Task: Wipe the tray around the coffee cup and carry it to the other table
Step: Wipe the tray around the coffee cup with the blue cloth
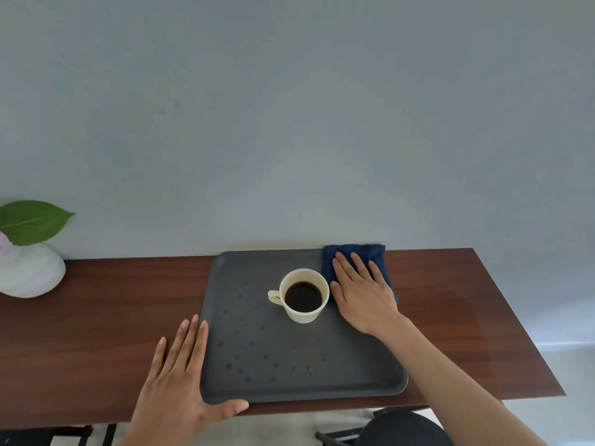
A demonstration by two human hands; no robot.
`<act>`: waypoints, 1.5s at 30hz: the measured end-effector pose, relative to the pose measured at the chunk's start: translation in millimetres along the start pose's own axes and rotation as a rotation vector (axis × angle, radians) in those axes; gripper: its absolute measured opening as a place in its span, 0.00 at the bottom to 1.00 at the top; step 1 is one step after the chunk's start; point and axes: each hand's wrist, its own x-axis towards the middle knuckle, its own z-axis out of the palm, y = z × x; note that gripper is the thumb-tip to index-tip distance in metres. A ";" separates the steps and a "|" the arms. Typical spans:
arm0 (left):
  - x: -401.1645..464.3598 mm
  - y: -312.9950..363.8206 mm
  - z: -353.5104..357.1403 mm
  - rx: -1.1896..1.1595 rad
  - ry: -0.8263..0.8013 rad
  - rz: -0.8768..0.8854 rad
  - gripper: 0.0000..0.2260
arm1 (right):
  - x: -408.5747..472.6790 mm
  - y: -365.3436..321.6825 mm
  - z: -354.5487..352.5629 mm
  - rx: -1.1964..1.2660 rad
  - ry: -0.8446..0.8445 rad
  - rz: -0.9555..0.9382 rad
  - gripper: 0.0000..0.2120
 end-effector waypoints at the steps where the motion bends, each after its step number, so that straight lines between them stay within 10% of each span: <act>1: -0.3 -0.1 0.0 -0.006 0.002 -0.002 0.65 | -1.3 0.4 -0.2 -0.010 0.003 0.028 0.31; 45: -2.5 4.3 -3.2 -0.044 0.001 -0.021 0.64 | -155.3 -13.8 7.1 0.138 -0.137 -0.011 0.27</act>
